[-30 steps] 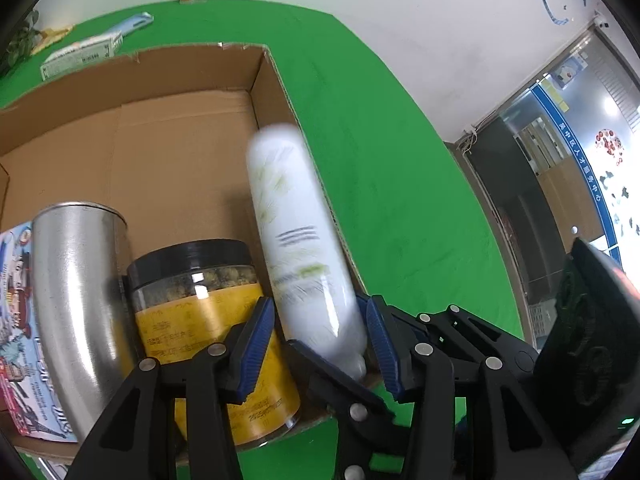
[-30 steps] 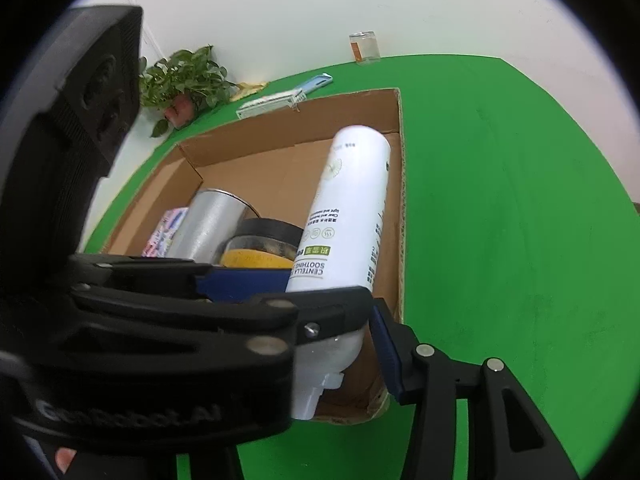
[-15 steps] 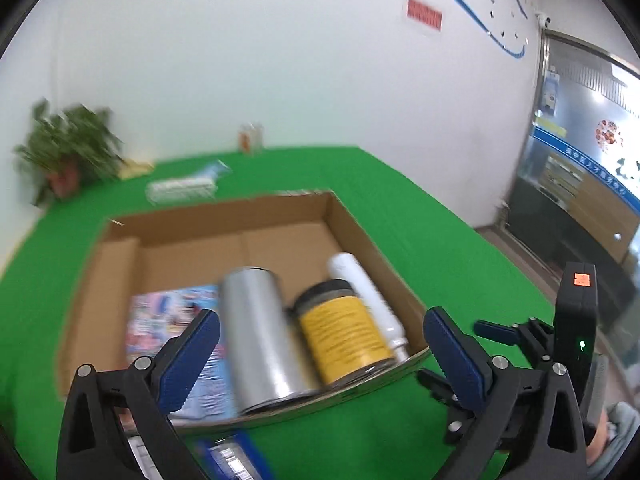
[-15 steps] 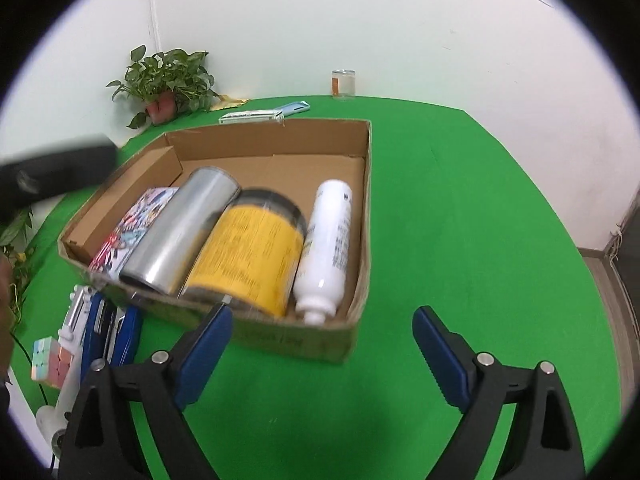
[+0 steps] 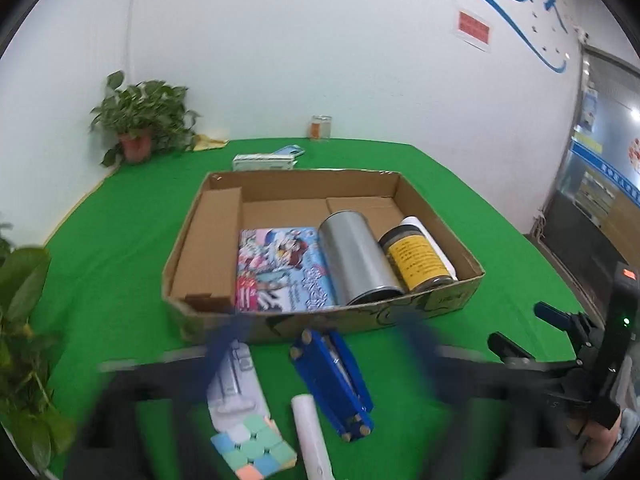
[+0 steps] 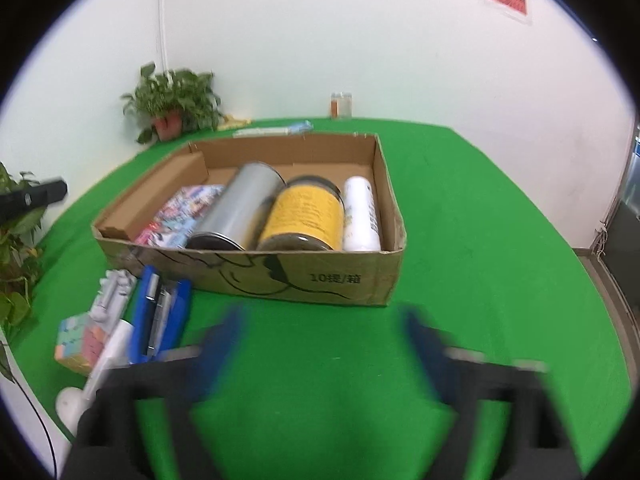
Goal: Organize rigid objects
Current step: 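Withdraw the left gripper from the box toward the pastel Rubik's cube, then grasp the pastel Rubik's cube with the left gripper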
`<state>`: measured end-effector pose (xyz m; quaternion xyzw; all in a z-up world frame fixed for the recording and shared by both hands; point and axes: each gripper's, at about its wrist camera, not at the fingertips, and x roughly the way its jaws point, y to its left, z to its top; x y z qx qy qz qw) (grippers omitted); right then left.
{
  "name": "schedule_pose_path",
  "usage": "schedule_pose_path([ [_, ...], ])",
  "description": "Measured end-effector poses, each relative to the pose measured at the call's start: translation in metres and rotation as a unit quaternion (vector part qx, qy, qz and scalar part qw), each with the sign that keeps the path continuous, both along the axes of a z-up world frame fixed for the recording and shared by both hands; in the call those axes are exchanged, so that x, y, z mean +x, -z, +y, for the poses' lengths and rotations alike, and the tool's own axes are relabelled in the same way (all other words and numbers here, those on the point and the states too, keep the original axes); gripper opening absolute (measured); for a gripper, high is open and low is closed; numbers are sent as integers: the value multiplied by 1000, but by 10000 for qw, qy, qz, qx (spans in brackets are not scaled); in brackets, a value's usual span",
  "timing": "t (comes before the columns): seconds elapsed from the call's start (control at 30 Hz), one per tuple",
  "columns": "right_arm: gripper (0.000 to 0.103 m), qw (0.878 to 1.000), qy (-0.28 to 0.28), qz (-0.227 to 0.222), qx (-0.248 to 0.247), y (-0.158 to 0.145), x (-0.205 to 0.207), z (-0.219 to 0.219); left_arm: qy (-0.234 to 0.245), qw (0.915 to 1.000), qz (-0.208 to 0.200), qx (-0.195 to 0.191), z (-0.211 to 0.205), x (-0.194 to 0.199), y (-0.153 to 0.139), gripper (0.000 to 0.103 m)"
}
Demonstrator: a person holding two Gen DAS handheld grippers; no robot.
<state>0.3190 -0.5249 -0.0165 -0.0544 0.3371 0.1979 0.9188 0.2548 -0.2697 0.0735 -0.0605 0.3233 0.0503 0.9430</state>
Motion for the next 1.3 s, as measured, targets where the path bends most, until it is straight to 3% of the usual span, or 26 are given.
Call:
schedule_pose_path([
  [0.03,102,10000,-9,-42,20,-2,-4,1,-36,9996,-227,-148,4,-9,2,103],
  [0.23,102,9992,-110,-393,-56,-10,-34,9,-116,9989,-415,-184,1,-36,14,102],
  [0.43,102,9986,-69,-465,-256,-7,-49,10,-181,9986,-362,-344,-2,-58,18,102],
  [0.57,102,9987,-163,-491,-44,-6,-59,10,-201,9987,-323,-343,8,-69,16,102],
  [0.7,102,9950,-778,-519,348,-6,-73,20,-188,9993,-179,-276,28,-83,6,102],
  [0.87,102,9795,-1862,-466,619,6,-104,49,-289,9995,111,-80,52,-107,12,102],
  [1.0,102,9659,-2528,-128,536,26,-122,77,-213,9948,594,-793,58,-115,50,102],
  [1.13,102,9590,-2786,154,495,43,-130,89,148,9811,972,-1669,51,-119,92,96],
  [1.3,102,9558,-2898,381,315,58,-132,94,277,9676,1297,-2147,45,-118,122,84],
])
